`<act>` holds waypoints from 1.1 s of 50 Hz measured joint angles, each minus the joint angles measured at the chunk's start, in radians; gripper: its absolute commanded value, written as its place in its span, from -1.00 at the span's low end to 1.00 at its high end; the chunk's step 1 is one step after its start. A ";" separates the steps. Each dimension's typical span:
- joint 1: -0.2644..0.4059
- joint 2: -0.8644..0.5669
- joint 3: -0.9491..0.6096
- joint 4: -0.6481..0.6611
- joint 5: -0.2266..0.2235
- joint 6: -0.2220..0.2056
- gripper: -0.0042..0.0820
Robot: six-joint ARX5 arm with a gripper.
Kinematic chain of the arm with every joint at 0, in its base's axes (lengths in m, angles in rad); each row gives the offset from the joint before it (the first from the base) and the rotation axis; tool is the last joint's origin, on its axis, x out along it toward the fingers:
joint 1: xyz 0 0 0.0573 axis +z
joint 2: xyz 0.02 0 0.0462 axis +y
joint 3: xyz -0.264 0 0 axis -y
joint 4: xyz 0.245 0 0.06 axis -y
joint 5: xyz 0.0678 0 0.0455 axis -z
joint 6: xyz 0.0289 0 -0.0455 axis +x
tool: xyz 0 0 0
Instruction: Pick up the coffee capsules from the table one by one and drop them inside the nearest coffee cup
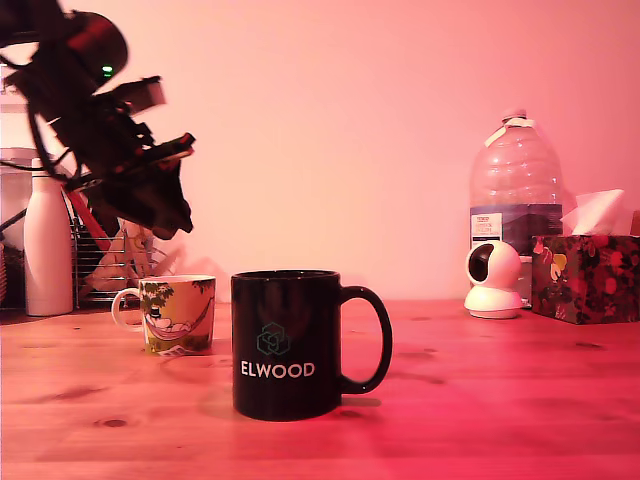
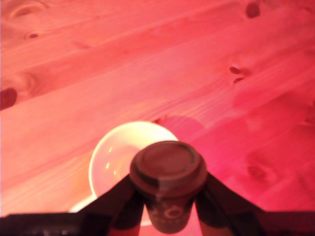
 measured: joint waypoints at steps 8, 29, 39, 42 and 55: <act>0.000 0.027 0.051 -0.072 -0.036 0.019 -0.84; -0.006 0.079 0.072 -0.127 -0.072 0.045 -0.84; -0.006 0.079 0.072 -0.125 -0.077 0.044 -0.84; -0.006 0.079 0.072 -0.121 -0.077 0.045 -0.84; -0.006 0.079 0.072 -0.069 -0.077 0.044 0.13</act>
